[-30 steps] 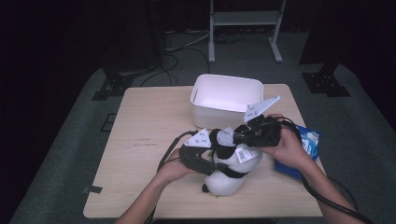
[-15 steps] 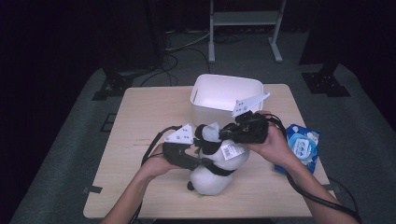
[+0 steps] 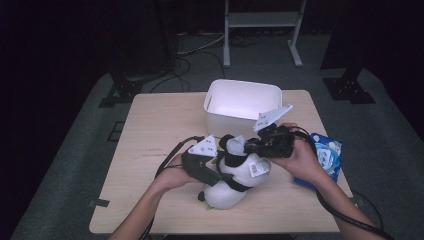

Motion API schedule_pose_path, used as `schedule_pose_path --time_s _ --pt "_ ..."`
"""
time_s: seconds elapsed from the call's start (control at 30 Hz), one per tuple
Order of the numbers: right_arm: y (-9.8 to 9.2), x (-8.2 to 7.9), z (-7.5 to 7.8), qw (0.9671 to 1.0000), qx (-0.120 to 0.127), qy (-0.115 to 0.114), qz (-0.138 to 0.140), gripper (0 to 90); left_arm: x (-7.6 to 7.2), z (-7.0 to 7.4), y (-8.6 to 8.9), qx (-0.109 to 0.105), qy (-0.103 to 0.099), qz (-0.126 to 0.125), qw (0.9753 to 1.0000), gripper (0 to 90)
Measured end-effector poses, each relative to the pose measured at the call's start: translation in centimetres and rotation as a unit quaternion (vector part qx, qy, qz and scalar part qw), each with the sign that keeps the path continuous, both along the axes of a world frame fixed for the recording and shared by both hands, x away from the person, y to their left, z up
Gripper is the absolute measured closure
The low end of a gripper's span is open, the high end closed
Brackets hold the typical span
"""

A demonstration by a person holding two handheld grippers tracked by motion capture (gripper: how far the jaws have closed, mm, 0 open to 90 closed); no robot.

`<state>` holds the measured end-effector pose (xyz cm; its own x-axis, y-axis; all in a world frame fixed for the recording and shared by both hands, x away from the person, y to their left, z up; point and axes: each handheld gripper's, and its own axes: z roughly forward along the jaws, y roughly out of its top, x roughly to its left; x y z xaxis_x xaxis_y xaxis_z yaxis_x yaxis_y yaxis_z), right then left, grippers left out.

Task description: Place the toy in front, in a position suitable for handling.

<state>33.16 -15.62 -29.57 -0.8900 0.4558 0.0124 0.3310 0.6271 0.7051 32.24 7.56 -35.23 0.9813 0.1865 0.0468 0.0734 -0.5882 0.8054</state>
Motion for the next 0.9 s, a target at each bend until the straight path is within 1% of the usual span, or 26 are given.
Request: schedule_pose_path --time_s 0.1,0.13,0.17,0.2,0.3,0.37,0.4,0.43,0.47,0.5,0.53,0.63,0.7,0.83,0.9 --pt "-1.2 0.1 -0.6 0.9999 -0.001 0.002 -0.012 86.3 -0.2 -0.2 -0.7 0.002 -0.001 -0.001 1.0000 26.5" --pt "-1.9 0.2 -1.1 0.9997 -0.004 0.007 -0.024 86.2 -0.2 -0.3 -0.8 0.005 -0.001 -0.001 1.0000 26.1" --pt "-1.9 0.2 -1.1 0.9997 -0.004 0.007 -0.024 86.2 -0.3 -0.4 -0.9 0.007 -0.001 -0.003 1.0000 26.1" --pt "-2.3 0.3 -1.5 0.9995 -0.010 0.010 -0.028 86.2 -0.3 -0.5 -1.0 0.008 0.002 -0.002 1.0000 25.5" --pt "-3.0 0.5 -3.1 0.9987 -0.025 0.023 -0.039 86.1 -0.5 -0.9 -1.2 0.036 -0.004 0.001 0.9993 22.8" --pt "-3.4 0.7 -4.3 0.9980 -0.034 0.037 -0.040 86.1 -0.6 -1.4 -1.1 0.047 0.003 0.001 0.9989 22.4" --pt "-3.7 0.7 -5.4 0.9974 -0.032 0.052 -0.037 86.0 -0.6 -1.6 -1.2 0.052 0.010 0.000 0.9986 25.0" --pt "-3.9 0.7 -5.8 0.9973 -0.029 0.059 -0.033 86.1 -0.6 -1.9 -1.1 0.056 0.019 -0.006 0.9982 26.5" --pt "-3.9 0.7 -5.8 0.9973 -0.029 0.059 -0.033 86.1 -0.6 -2.0 -1.1 0.052 0.023 -0.006 0.9984 26.5" --pt "-4.2 0.6 -6.0 0.9974 -0.021 0.061 -0.033 86.1 -0.6 -2.0 -1.1 0.050 0.024 -0.009 0.9984 29.8" --pt "-4.2 0.6 -6.0 0.9974 -0.021 0.061 -0.033 86.1 -0.7 -2.0 -1.1 0.051 0.022 -0.012 0.9984 29.8" --pt "-4.5 0.4 -5.2 0.9980 -0.004 0.055 -0.030 86.1 -0.8 -1.9 -1.4 0.057 0.018 -0.014 0.9981 31.3" --pt "-4.4 0.1 -4.5 0.9983 0.009 0.052 -0.022 86.1 -0.9 -1.9 -1.5 0.057 0.018 -0.015 0.9981 31.3" --pt "-3.0 -0.5 -3.6 0.9990 0.011 0.043 0.001 86.0 -0.9 -1.9 -1.7 0.058 0.018 -0.018 0.9980 31.2" --pt "-2.0 -0.7 -3.3 0.9990 0.006 0.042 0.015 86.0 -0.8 -2.0 -1.7 0.057 0.019 -0.018 0.9980 31.2"
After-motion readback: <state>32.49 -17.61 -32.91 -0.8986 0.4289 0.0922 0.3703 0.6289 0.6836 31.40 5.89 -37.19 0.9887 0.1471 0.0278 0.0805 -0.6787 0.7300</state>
